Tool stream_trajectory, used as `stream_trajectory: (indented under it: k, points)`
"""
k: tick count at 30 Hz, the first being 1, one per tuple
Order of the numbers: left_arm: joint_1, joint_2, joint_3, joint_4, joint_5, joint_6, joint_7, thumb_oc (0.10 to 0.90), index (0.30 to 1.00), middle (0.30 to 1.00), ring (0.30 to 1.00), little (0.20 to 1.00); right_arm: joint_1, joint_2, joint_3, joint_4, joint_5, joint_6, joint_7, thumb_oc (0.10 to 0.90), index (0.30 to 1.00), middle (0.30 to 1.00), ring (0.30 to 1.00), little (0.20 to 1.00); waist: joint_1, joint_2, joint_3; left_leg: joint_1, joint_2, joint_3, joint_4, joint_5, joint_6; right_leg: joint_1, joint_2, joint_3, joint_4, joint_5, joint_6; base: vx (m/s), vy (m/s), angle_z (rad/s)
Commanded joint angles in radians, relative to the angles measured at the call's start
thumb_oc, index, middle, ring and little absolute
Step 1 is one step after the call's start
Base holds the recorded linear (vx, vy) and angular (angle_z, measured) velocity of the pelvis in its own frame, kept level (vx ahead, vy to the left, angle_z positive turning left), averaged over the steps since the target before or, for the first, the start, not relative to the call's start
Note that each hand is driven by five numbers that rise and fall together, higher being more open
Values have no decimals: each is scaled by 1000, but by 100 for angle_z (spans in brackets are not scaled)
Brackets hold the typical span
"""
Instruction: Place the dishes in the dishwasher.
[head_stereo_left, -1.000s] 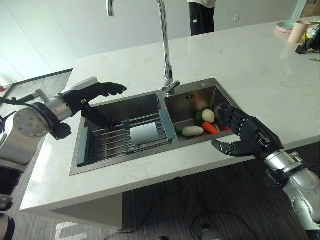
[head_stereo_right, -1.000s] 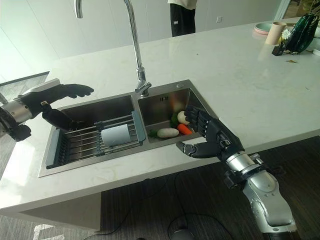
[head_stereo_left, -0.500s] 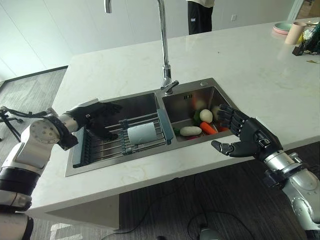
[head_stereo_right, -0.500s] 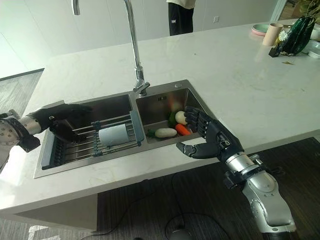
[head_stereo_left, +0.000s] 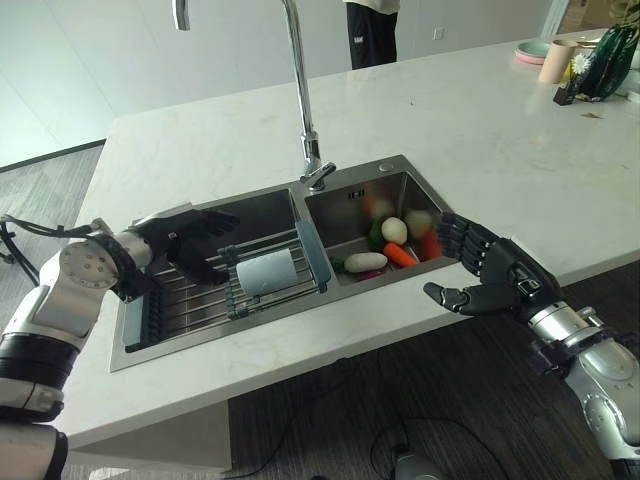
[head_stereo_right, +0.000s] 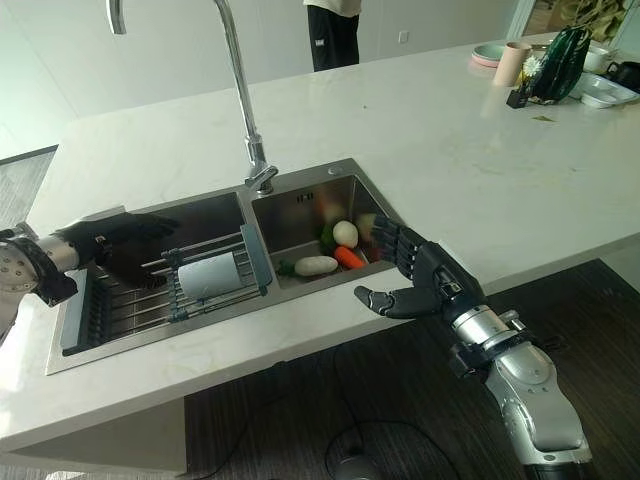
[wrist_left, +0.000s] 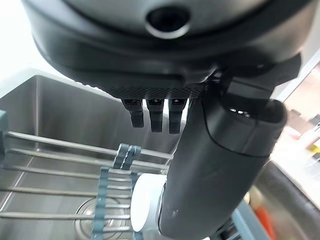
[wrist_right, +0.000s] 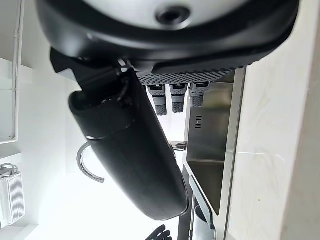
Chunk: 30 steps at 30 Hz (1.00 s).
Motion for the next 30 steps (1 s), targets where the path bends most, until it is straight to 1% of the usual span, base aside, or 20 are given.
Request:
stream_trajectory:
  k: [1,2,5,6,10,11,15,21,22,23,24,25,30]
  points:
    - [-199,0,24,14,15,-46,32,800,900,900,900,900,-123,-28,-58,-67,13,-125,9,800,900,900,900,900,-2,24,-66,30,48,-39,64,-130,-52,34,-23,-40,44,-83,83,27,11,-7]
    - [-204,-5,16,20,18,-45,35,800,900,900,900,900,-125,-29,-57,-65,13,-125,10,800,900,900,900,900,-4,25,-67,34,49,-39,64,-137,-52,38,-23,-39,44,-90,85,29,7,-5]
    - [-205,-9,12,24,16,-46,33,800,900,900,900,900,-122,-30,-59,-67,15,-124,11,800,900,900,900,900,-7,24,-67,31,50,-35,64,-131,-52,33,-21,-35,44,-83,82,3,-1,-1]
    - [-201,-13,14,24,22,-45,28,800,900,900,900,900,-119,-29,-61,-67,13,-125,13,800,900,900,900,900,-9,25,-67,37,50,-33,64,-138,-52,37,-21,-35,44,-89,85,20,-1,-3]
    - [-200,-20,10,35,26,-41,21,800,900,900,900,900,-118,-29,-61,-73,12,-122,13,800,900,900,900,900,-16,27,-66,35,51,-28,64,-131,-52,31,-17,-27,44,-82,81,9,5,-5]
    - [-202,-25,8,42,24,-42,17,800,900,900,900,900,-119,-29,-63,-70,12,-122,17,800,900,900,900,900,-18,29,-65,42,50,-28,64,-140,-52,37,-16,-26,44,-89,83,28,12,-8]
    - [-208,-35,-3,55,26,-41,9,800,900,900,900,900,-121,-29,-61,-67,9,-120,20,800,900,900,900,900,-22,28,-68,39,51,-24,64,-133,-52,31,-14,-23,44,-82,81,7,1,-4]
    - [-207,-57,-9,64,34,-35,-1,800,900,900,900,900,-120,-29,-65,-66,11,-119,24,800,900,900,900,900,-28,29,-64,47,51,-23,64,-140,-51,38,-12,-19,44,-88,82,6,2,0]
    - [-203,-60,-8,67,34,-36,-2,800,900,900,900,900,-120,-26,-64,-64,7,-120,28,800,900,900,900,900,-28,29,-65,42,50,-21,64,-133,-51,32,-11,-17,44,-82,79,0,0,0]
    - [-201,-62,-7,67,33,-35,-5,800,900,900,900,900,-117,-28,-66,-63,6,-121,30,800,900,900,900,900,-30,31,-64,47,50,-22,64,-141,-51,37,-11,-17,44,-88,81,0,0,0]
    - [-201,-62,-6,66,32,-32,-6,800,900,900,900,900,-118,-27,-66,-63,4,-120,31,800,900,900,900,900,-30,30,-65,42,51,-20,64,-133,-51,31,-11,-16,44,-82,79,27,18,-3]
    - [-198,-62,-5,66,29,-30,-7,800,900,900,900,900,-115,-28,-66,-64,3,-121,31,800,900,900,900,900,-30,32,-64,47,51,-20,64,-140,-51,37,-12,-17,44,-88,81,2,8,-3]
    - [-192,-73,-6,67,28,-16,-13,800,900,900,900,900,-117,-26,-63,-65,2,-119,32,800,900,900,900,900,-31,32,-63,47,50,-20,64,-140,-51,36,-11,-15,44,-88,81,5,3,-1]
